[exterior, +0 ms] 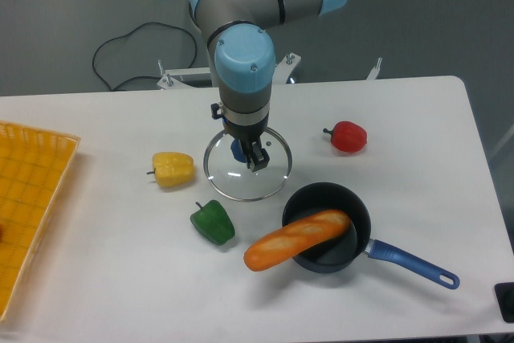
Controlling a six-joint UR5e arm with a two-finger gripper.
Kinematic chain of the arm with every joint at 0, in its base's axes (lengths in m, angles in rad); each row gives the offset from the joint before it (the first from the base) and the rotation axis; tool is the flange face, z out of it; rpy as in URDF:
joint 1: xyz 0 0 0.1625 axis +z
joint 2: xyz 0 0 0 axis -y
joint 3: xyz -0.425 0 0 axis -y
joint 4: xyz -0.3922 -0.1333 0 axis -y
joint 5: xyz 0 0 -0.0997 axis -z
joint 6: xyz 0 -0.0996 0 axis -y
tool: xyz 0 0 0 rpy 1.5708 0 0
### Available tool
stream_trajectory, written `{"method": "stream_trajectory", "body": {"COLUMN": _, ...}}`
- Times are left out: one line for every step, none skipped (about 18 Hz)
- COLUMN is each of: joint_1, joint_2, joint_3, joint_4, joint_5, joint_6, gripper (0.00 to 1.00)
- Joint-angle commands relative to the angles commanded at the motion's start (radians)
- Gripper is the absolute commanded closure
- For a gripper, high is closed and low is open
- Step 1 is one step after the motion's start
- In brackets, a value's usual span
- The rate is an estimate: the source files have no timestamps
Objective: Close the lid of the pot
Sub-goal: 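Hold the glass lid by its knob and lift it slightly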
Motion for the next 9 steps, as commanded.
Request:
{"method": "stream_trajectory", "body": {"joint_1": 0.000, "joint_2": 0.002, "joint_3": -0.002, "joint_4": 0.002, "joint_5": -0.002, "joint_6": 0.000, "gripper": 0.83}}
{"method": "stream_trajectory", "body": {"joint_1": 0.002, "joint_2": 0.002, "joint_3": 0.000, "joint_4": 0.002, "joint_5": -0.002, "joint_6": 0.000, "gripper": 0.83}}
{"method": "stream_trajectory", "body": {"joint_1": 0.002, "joint_2": 0.002, "joint_3": 0.002, "joint_4": 0.000, "joint_5": -0.002, "joint_6": 0.000, "gripper": 0.83}}
{"method": "stream_trajectory", "body": {"joint_1": 0.005, "joint_2": 0.002, "joint_3": 0.006, "joint_4": 0.000, "joint_5": -0.002, "joint_6": -0.002, "gripper": 0.83}}
{"method": "stream_trajectory", "body": {"joint_1": 0.006, "joint_2": 0.002, "joint_3": 0.008, "joint_4": 0.000, "joint_5": -0.002, "joint_6": -0.003, "gripper": 0.83}}
{"method": "stream_trajectory", "body": {"joint_1": 0.006, "joint_2": 0.002, "joint_3": 0.009, "joint_4": 0.000, "joint_5": -0.005, "joint_6": -0.011, "gripper": 0.83}}
{"method": "stream_trajectory", "body": {"joint_1": 0.005, "joint_2": 0.002, "joint_3": 0.014, "joint_4": 0.000, "joint_5": -0.005, "joint_6": -0.015, "gripper": 0.83}}
{"method": "stream_trajectory", "body": {"joint_1": 0.006, "joint_2": 0.002, "joint_3": 0.015, "joint_4": -0.002, "joint_5": -0.006, "joint_6": -0.015, "gripper": 0.83}}
{"method": "stream_trajectory", "body": {"joint_1": 0.006, "joint_2": 0.002, "joint_3": 0.015, "joint_4": -0.002, "joint_5": -0.006, "joint_6": -0.015, "gripper": 0.83}}
